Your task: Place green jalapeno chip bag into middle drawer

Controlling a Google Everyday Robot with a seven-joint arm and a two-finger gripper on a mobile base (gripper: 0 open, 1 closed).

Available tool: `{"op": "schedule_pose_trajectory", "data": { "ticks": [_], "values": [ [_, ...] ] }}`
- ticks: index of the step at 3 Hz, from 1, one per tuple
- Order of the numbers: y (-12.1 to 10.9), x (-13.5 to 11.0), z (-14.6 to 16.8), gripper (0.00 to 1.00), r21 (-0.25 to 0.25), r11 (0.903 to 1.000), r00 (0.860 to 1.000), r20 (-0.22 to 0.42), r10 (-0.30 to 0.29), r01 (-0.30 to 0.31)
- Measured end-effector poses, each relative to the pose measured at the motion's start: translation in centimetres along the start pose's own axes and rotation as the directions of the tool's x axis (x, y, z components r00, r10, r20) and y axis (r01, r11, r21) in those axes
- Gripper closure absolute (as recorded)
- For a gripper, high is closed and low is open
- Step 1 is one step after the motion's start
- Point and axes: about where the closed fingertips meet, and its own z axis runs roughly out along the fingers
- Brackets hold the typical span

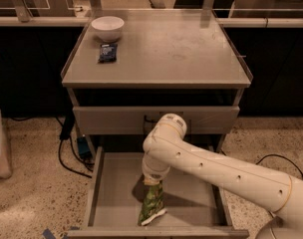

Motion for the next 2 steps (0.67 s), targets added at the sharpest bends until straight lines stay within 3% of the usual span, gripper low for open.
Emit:
{"op": "schedule_pose_trajectory", "data": {
  "ticks": [1, 2],
  "values": [
    [-1.7, 0.6, 0.9, 1.0, 0.007, 1.0, 1.0, -0.018, -0.004, 0.004],
    [-1.5, 2.5, 2.6, 1.0, -0.037, 0.9986, 0.999, -0.028, 0.036, -0.037]
  ]
}}
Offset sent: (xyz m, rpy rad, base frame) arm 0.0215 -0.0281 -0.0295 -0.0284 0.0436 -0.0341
